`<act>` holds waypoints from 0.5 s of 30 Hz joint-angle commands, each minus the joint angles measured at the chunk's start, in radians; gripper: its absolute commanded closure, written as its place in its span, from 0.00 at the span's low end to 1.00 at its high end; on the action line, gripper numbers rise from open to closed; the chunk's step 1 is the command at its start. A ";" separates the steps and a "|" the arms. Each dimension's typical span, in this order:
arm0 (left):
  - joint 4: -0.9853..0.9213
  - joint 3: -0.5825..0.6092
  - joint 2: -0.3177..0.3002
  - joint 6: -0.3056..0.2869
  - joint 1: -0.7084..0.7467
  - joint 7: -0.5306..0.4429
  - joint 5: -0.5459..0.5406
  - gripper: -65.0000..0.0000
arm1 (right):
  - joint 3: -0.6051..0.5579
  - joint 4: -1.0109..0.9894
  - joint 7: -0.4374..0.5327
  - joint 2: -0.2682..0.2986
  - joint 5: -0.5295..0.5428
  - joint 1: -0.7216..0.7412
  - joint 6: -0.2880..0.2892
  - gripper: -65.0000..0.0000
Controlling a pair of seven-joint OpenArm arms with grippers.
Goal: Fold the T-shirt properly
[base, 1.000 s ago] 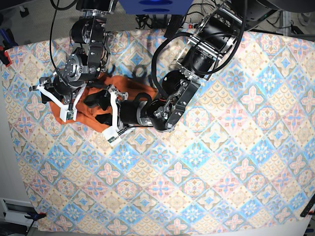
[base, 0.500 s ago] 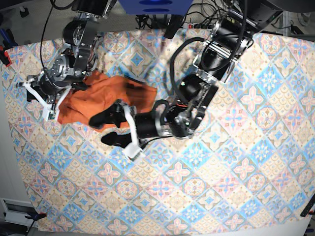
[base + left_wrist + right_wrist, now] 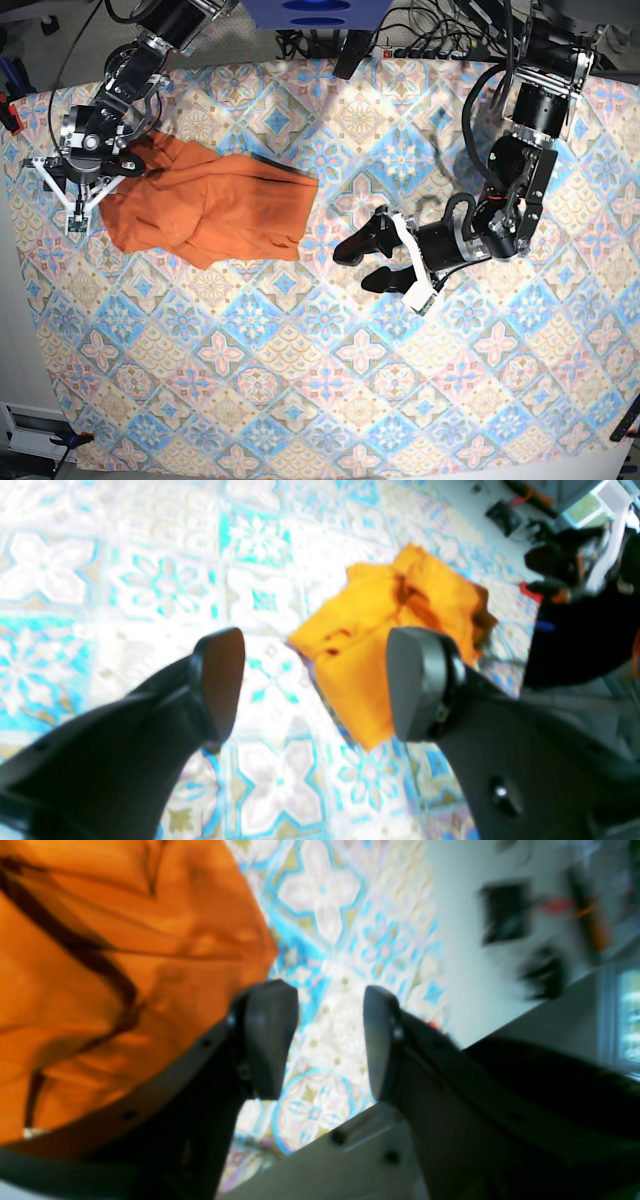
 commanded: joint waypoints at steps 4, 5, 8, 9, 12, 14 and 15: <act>0.020 -0.051 -0.051 -0.010 0.026 -0.026 -0.024 0.34 | 0.155 0.021 -0.110 0.010 0.136 0.088 0.175 0.61; 0.020 -0.061 -0.054 -0.010 0.032 -0.026 -0.023 0.34 | 0.194 0.019 -0.135 0.015 0.163 0.109 0.233 0.61; 0.020 -0.080 -0.075 -0.010 0.038 -0.026 -0.023 0.34 | 0.289 0.001 -0.224 0.066 0.242 0.160 0.265 0.61; 0.020 -0.080 -0.086 -0.010 0.042 -0.026 -0.023 0.34 | 0.315 -0.018 -0.264 0.078 0.263 0.177 0.265 0.61; 0.020 -0.080 -0.098 -0.010 0.042 -0.026 -0.023 0.34 | 0.341 -0.093 -0.346 0.122 0.283 0.224 0.265 0.61; 0.020 -0.081 -0.114 -0.010 0.039 -0.026 -0.021 0.34 | 0.342 -0.179 -0.380 0.165 0.285 0.247 0.265 0.61; 0.020 -0.081 -0.115 -0.010 0.038 -0.026 -0.021 0.34 | 0.344 -0.226 -0.383 0.176 0.285 0.258 0.265 0.61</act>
